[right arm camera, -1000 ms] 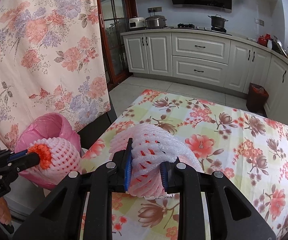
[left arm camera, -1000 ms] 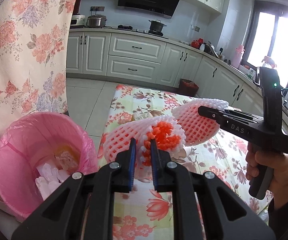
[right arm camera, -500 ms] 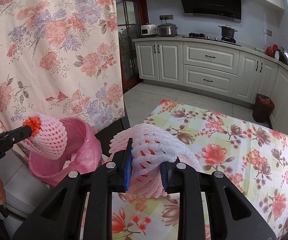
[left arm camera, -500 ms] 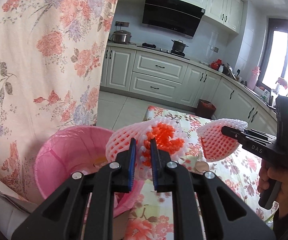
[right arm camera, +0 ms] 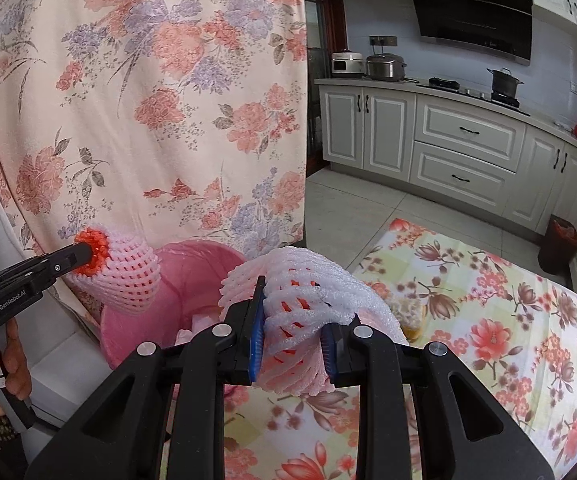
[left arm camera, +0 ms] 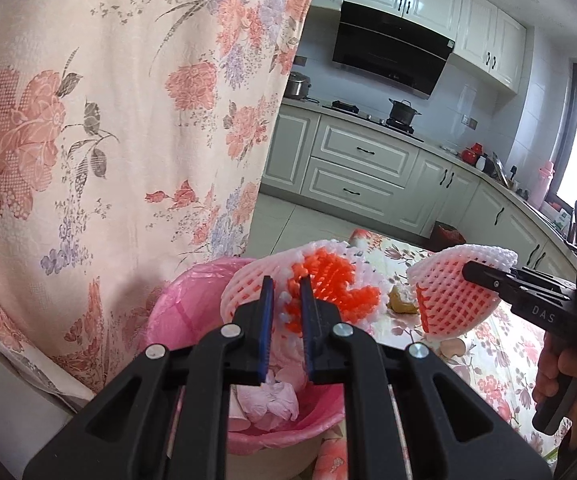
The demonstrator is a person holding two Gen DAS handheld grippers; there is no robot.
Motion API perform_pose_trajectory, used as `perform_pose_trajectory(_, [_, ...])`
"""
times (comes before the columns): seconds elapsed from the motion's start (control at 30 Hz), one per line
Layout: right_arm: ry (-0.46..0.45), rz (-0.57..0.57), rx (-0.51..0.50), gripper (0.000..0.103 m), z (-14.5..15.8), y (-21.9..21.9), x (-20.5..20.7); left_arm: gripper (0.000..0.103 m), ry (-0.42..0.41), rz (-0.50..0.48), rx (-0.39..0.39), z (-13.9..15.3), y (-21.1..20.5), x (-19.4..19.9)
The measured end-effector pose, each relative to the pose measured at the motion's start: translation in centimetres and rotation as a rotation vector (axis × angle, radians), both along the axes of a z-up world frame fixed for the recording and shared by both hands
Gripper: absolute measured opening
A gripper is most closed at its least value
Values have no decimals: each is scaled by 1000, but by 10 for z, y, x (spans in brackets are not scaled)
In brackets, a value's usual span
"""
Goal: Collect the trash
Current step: 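Carry the orange net with the left gripper while the right gripper carries the pink net to the wastebasket, then open both grippers to drop the foam nets into the wastebasket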
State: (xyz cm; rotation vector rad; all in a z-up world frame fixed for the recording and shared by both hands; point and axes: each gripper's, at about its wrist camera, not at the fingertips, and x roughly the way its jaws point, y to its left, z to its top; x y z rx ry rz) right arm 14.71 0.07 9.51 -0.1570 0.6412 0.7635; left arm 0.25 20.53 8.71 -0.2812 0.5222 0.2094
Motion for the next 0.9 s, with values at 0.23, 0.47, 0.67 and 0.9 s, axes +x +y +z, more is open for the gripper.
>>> perform_pose_trajectory(0.23, [21,71,-28,25,-12,46,-9,13,12,25,-16,-9,18,2])
perform_pose_trajectory(0.47, [38,132,-51,29,-26,77,-17,23,12,55,-55,-17,30,2])
perform_pose_trajectory(0.67, [36,119,-72,66,-35,80,-15,34,21,63,-56,-22,33,-1])
perform_pose_trajectory(0.9, [51,93,-70,66,-40,61,-9,39,25,62,-65,-26,29,-2])
